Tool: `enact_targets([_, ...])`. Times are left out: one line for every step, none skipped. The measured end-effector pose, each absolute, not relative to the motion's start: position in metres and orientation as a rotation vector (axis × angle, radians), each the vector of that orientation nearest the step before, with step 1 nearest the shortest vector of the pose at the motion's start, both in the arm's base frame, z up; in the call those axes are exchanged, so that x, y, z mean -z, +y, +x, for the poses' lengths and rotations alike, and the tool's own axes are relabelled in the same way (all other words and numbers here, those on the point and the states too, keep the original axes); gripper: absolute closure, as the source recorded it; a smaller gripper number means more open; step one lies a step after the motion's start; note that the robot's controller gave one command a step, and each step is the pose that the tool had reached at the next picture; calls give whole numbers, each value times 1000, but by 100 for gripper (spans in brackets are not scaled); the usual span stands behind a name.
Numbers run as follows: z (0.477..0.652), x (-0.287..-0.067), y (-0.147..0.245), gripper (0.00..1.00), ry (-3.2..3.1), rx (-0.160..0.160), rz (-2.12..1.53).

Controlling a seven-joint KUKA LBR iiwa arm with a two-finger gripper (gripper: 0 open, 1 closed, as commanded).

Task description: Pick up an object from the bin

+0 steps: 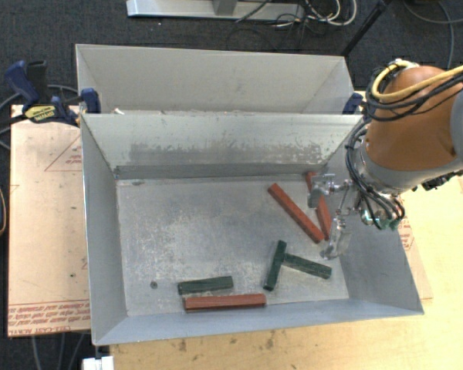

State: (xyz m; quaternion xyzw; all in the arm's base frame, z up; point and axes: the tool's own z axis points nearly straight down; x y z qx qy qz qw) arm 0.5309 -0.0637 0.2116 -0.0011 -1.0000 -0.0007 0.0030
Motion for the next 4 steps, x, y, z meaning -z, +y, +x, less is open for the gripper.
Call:
enact_targets([492,-67,-70,0,-3108,2,-428])
enact_targets([504,-101,-72,0,-3105,2,-505])
enact_targets([505,-113,-65,0,-3052,2,-754])
enact_targets([498,-68,-65,0,-3006,0,-902])
